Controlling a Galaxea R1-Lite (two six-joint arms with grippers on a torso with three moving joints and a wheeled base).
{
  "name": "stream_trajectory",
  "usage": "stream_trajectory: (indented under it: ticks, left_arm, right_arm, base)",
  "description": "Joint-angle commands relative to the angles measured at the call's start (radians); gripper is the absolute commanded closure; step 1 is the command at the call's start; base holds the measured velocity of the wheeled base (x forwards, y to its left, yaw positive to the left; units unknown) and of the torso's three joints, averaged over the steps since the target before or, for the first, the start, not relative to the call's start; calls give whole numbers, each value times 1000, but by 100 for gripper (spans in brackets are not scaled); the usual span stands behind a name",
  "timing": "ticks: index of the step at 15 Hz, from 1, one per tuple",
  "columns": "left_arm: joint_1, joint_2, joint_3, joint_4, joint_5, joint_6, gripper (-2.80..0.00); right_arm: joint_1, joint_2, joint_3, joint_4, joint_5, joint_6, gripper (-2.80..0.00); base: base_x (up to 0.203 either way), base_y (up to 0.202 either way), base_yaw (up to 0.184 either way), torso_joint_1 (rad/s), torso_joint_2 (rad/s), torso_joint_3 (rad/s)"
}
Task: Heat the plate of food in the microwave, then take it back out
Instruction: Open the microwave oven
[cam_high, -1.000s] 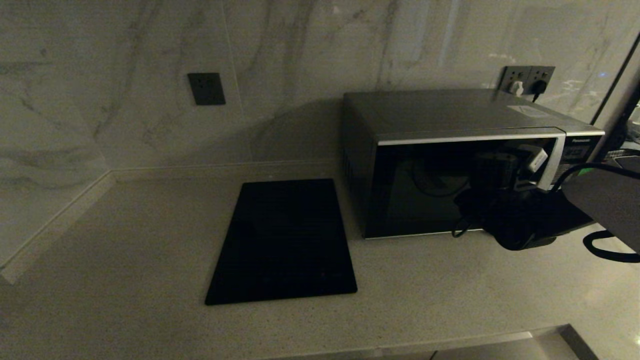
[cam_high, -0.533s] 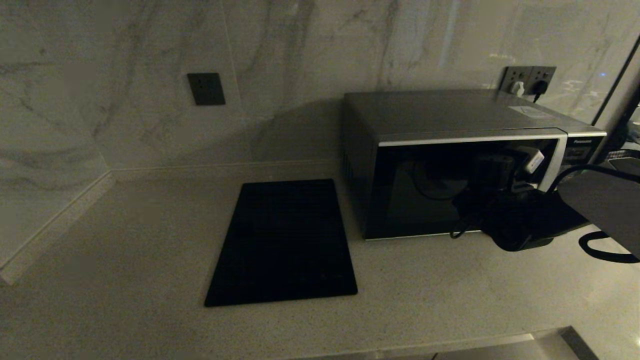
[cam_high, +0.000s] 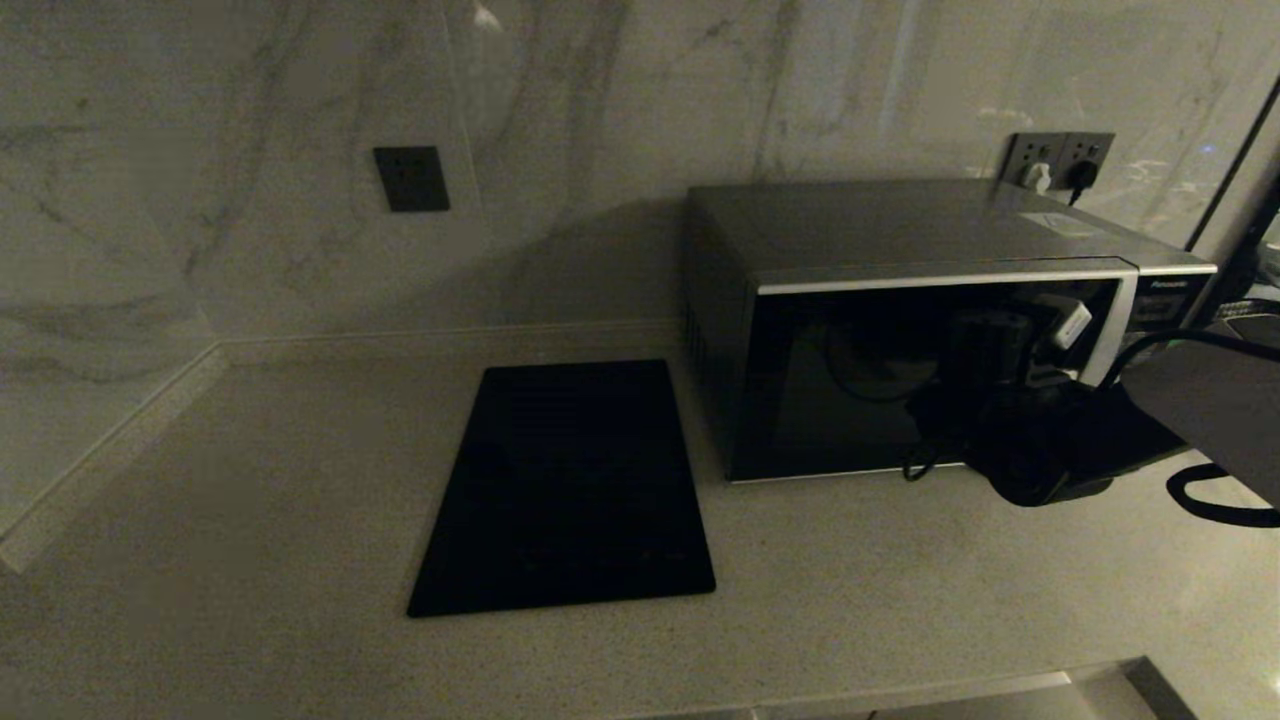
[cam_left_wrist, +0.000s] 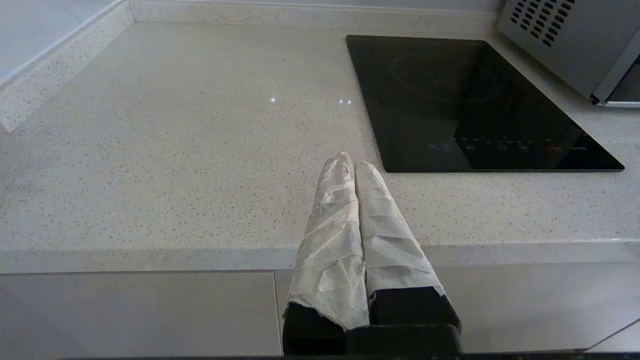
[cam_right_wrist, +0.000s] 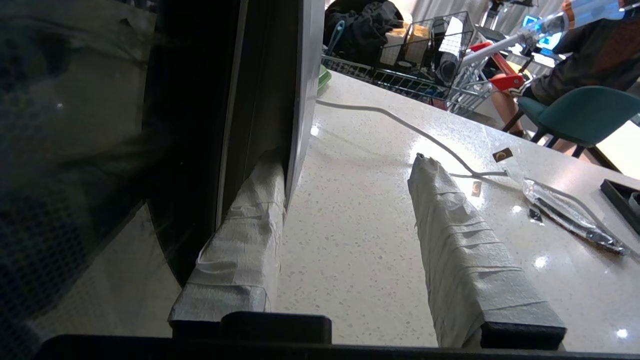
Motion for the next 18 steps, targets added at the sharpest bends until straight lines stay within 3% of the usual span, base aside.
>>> stream_trajectory:
  ticks: [1,10,18]
  left_arm:
    - [0,2,0,0,1,-1,0]
    - [0,2,0,0,1,-1,0]
    - [0,2,0,0,1,-1,0]
  right_arm:
    - [2,-30,24,-6,-10,-1,0]
    - [11,-102,93,-6,-10,-1,0]
    - [171,-99,95,-6,-10,-1,0]
  base:
    - [0,0,0,0,0,0]
    - [0,0,0,0,0,0]
    - [0,0,0,0,0,0]
